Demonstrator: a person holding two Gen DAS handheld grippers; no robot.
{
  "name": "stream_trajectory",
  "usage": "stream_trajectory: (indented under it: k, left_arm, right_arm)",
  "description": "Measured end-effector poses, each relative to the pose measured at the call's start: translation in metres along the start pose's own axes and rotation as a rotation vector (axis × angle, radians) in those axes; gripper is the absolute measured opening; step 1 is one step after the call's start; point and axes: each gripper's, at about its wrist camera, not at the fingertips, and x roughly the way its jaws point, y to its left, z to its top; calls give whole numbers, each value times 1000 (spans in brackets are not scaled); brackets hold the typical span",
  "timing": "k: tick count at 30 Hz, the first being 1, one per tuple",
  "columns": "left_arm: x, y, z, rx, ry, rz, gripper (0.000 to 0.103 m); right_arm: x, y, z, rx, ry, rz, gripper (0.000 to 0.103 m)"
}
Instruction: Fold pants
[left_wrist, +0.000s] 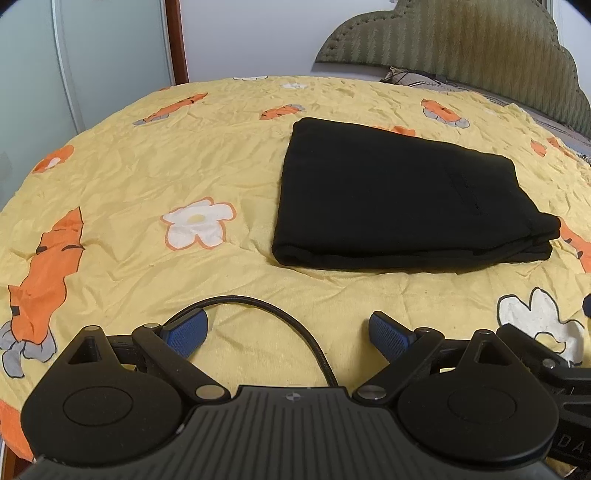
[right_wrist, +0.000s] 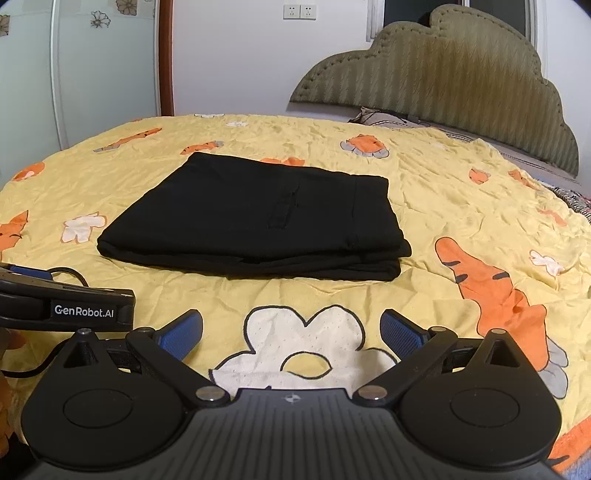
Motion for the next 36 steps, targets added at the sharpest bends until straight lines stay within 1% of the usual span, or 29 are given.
stream_trajectory:
  k: [4, 6, 10, 13, 17, 21, 32, 36]
  left_arm:
    - [2, 0, -2, -1, -3, 6, 96]
    - [3, -1, -1, 3, -12, 8, 96]
    - [6, -2, -3, 17, -22, 17, 97]
    - [6, -2, -4, 24, -27, 20, 97]
    - [6, -2, -4, 21, -26, 21, 97]
    - [7, -3, -4, 22, -24, 20, 98]
    - [7, -4, -4, 23, -25, 18, 99]
    - [7, -5, -4, 27, -24, 17, 99]
  right_arm:
    - [5, -1, -1, 3, 11, 4, 103]
    - [10, -2, 0, -13, -11, 3, 103]
    - [24, -7, 0, -33, -62, -29, 103]
    - [35, -12, -2, 2, -19, -22, 103]
    - [32, -14, -3, 16, -27, -28, 103]
    - [31, -14, -4, 25, -15, -24, 103]
    - [19, -1, -5, -41, -10, -24, 103]
    - [23, 0, -6, -37, 2, -27, 103]
